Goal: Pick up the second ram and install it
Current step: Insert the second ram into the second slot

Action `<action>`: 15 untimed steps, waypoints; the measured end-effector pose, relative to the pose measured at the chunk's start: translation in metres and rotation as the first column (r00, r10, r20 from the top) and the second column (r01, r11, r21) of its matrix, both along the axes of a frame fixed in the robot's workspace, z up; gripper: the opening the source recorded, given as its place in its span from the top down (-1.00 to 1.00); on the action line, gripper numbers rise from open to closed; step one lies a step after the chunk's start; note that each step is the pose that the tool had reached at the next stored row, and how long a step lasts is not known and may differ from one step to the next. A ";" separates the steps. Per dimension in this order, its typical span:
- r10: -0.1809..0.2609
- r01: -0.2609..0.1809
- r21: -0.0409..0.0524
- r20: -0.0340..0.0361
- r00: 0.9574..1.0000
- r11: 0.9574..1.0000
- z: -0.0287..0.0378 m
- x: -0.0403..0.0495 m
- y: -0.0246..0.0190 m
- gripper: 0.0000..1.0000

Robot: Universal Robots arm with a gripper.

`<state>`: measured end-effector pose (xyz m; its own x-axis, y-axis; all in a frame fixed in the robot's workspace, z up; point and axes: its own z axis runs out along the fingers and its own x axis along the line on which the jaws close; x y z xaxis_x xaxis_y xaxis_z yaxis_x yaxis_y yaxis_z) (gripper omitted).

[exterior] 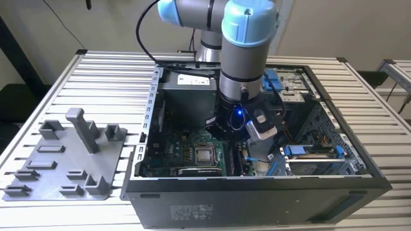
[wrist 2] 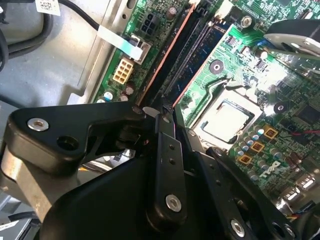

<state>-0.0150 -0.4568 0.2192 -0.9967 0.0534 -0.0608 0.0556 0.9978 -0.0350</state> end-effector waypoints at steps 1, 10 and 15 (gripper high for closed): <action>0.000 0.000 0.001 0.000 1.000 1.000 0.0034 0.0000 0.0000 0.72; 0.004 -0.004 0.046 0.000 1.000 0.999 0.0097 -0.0005 -0.0002 0.72; 0.004 -0.004 0.053 -0.013 1.000 0.999 0.0090 -0.0006 -0.0048 0.72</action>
